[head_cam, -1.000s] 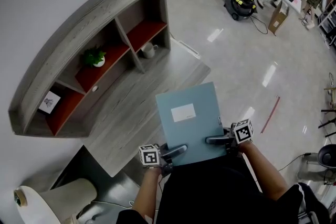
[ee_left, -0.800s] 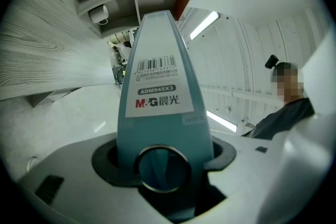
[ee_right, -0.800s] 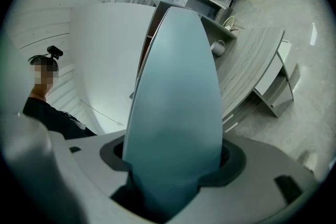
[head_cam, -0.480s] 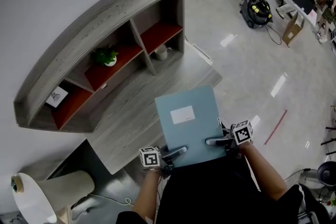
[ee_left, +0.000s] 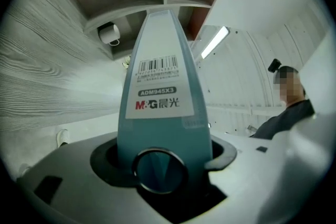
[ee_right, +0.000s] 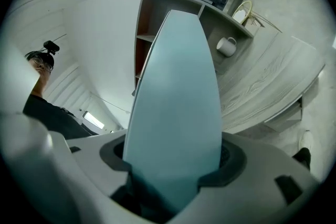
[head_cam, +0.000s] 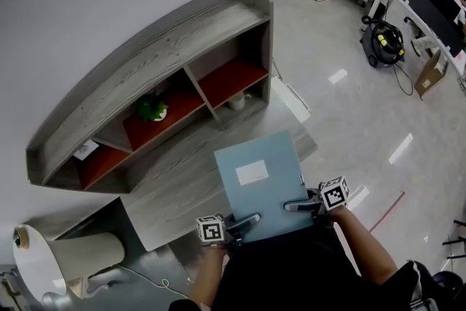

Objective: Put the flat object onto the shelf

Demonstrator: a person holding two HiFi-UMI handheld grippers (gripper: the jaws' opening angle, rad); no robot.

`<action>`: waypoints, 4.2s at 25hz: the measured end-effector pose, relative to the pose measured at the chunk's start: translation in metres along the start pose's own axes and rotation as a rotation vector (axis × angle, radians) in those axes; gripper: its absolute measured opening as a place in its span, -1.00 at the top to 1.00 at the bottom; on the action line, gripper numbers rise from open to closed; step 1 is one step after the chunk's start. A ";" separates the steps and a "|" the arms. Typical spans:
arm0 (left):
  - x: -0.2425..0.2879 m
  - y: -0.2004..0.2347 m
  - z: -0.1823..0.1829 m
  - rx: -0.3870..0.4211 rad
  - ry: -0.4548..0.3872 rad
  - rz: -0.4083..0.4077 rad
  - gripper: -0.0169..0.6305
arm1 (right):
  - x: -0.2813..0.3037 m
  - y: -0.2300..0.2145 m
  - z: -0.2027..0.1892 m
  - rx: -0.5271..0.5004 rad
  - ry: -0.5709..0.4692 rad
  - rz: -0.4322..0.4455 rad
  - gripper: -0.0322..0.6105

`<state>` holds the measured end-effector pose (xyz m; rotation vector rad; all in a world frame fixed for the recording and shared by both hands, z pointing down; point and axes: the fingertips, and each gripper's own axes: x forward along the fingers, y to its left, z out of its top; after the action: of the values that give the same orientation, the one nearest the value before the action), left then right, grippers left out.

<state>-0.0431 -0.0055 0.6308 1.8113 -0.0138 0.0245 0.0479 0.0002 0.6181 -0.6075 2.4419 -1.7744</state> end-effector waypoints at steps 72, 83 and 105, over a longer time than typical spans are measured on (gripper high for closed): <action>0.108 0.231 0.131 -0.345 -0.317 0.466 -0.19 | -0.002 -0.290 0.151 0.240 0.395 -0.227 -0.34; 0.093 0.233 0.134 -0.257 -0.362 0.664 -0.25 | -0.006 -0.295 0.153 0.180 0.375 -0.389 -0.42; 0.073 0.227 0.114 -0.193 -0.349 0.919 -0.28 | -0.021 -0.304 0.150 -0.052 0.384 -0.582 -0.45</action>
<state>0.0257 -0.1699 0.8262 1.4604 -1.0533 0.3440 0.1931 -0.2062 0.8457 -1.1829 2.7609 -2.2087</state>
